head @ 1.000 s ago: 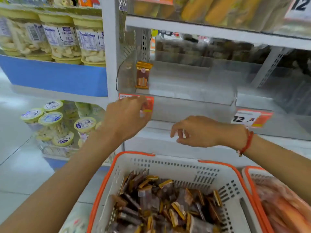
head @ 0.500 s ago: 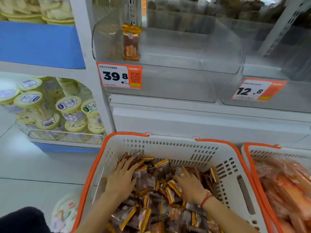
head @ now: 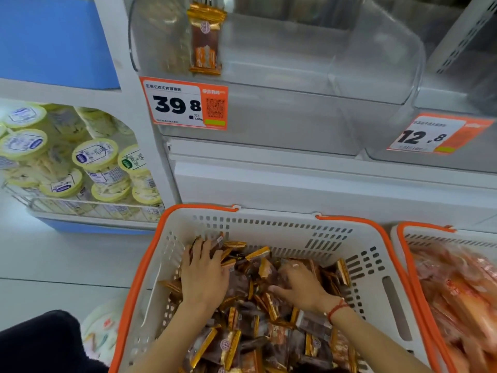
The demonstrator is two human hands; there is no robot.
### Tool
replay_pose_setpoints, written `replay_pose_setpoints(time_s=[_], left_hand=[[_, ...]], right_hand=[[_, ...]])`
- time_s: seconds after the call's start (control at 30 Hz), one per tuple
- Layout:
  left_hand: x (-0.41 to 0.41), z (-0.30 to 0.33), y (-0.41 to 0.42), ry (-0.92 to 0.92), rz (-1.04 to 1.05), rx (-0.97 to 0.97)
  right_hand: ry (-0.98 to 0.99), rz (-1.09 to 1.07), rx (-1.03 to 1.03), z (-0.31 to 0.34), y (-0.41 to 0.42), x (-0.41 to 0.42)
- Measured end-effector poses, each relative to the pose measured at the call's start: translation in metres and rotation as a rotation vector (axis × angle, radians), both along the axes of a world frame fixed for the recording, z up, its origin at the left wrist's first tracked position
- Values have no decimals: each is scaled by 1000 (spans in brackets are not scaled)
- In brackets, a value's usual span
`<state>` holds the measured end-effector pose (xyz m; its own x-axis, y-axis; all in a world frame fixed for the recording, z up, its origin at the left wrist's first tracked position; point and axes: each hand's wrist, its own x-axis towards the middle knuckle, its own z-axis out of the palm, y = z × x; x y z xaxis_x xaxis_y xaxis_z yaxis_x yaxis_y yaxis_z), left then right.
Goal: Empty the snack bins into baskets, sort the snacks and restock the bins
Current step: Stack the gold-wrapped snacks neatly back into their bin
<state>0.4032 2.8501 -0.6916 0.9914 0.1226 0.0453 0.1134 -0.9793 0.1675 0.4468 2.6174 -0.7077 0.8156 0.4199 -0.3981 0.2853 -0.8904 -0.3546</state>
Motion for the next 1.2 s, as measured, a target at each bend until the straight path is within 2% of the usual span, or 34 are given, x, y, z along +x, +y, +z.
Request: replay_pose_setpoints(time_s=[0.03, 0.1, 0.2, 0.23, 0.27, 0.37, 0.53, 0.67, 0.73, 0.8, 0.9, 1.0, 1.07, 1.13, 1.2], left_hand=[[-1, 4, -5, 18, 26, -58], [-2, 16, -16, 201, 94, -290], [-3, 46, -31, 477, 150, -968], [-5, 54, -35, 484, 141, -1129], [-5, 57, -37, 455, 124, -1210], [-3, 62, -36, 361, 111, -1279], [1, 75, -33, 428, 143, -1363], [7, 78, -37, 402, 231, -1416], [8, 75, -41, 386, 260, -1432], [9, 71, -47, 352, 240, -1393], [12, 52, -60, 326, 84, -1195], [16, 12, -64, 419, -108, -751], [15, -11, -63, 446, -137, -466], [14, -19, -63, 332, -108, -246], [13, -15, -66, 154, -128, -162]], right_hand=[[116, -100, 107, 6, 3, -2], [219, -240, 266, 17, 5, -7], [99, -270, 391, 39, 13, -19], [40, -278, 414, 45, 15, -21], [-13, -281, 429, 51, 17, -22], [-76, -273, 469, 69, 18, -23], [-34, -280, 481, 84, 10, -22], [49, -274, 477, 90, 6, -18], [-30, -352, 496, 88, -8, -17], [-179, -495, 485, 84, -34, -16], [-382, -540, 370, 83, -78, -25], [-594, -529, 244, 80, -116, -45], [-651, -547, 144, 74, -138, -55], [-640, -592, 92, 69, -152, -60], [-594, -622, 87, 69, -160, -55]])
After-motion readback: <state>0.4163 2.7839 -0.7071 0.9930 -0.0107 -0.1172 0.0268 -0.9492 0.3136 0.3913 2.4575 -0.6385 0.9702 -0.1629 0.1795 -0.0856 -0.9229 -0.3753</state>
